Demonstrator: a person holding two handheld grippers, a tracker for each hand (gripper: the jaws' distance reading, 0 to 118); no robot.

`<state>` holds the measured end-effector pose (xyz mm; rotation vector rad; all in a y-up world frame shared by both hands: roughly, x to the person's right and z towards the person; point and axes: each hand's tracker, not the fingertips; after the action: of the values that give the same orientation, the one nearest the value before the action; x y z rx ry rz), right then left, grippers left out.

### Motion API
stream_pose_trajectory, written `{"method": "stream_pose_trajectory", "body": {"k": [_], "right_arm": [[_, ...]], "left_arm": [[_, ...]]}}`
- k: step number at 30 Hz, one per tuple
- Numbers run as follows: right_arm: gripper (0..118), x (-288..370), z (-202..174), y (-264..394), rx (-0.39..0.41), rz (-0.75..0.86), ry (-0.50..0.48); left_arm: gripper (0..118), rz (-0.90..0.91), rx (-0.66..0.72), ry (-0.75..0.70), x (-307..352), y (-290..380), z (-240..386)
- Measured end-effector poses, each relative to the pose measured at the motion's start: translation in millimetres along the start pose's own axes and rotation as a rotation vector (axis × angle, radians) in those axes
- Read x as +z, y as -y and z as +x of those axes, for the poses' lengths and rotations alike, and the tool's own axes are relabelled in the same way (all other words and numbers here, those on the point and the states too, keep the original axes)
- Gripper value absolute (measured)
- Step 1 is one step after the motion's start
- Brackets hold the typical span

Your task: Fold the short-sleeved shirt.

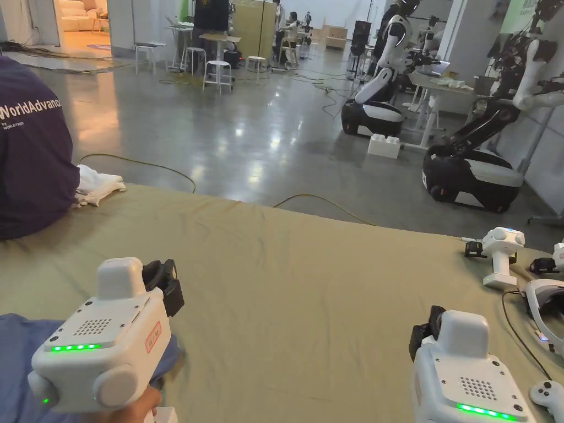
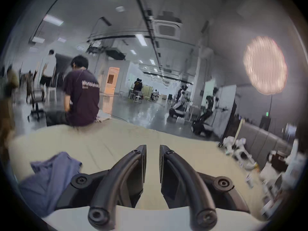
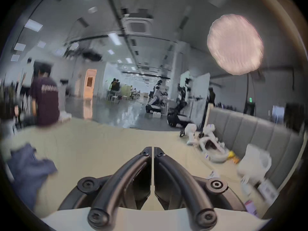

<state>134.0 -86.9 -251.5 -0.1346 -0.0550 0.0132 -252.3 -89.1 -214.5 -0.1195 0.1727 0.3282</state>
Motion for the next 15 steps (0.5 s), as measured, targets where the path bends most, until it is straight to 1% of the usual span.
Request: {"method": "stream_pose_trajectory", "body": {"k": [2, 3, 4, 8, 12, 15], "right_arm": [[2, 2.4, 2.9, 0.6, -0.064, 0.009, 0.005], [2, 4.9, 2.8, 1.7, -0.083, 0.023, 0.000], [2, 6.3, 3.5, 1.5, -0.085, 0.033, 0.001], [2, 6.5, -1.5, -0.2, -0.046, 0.027, 0.008], [2, 5.5, -10.2, -1.0, 0.011, 0.015, -0.014], [2, 3.5, -16.2, 1.3, 0.028, 0.000, -0.034]], "left_arm": [[18, 0.015, -0.020, 0.039, 2.8, 0.2, -0.4], [18, 0.021, -0.044, 0.073, 4.2, -0.4, 0.6], [18, 0.027, -0.076, 0.090, 6.3, 0.2, 5.6], [18, 0.006, -0.203, 0.072, 10.9, -4.3, 10.7], [18, -0.073, -0.253, 0.046, 15.5, -9.2, -5.5], [18, -0.140, -0.279, -0.002, 24.4, -10.9, -31.9]]}}
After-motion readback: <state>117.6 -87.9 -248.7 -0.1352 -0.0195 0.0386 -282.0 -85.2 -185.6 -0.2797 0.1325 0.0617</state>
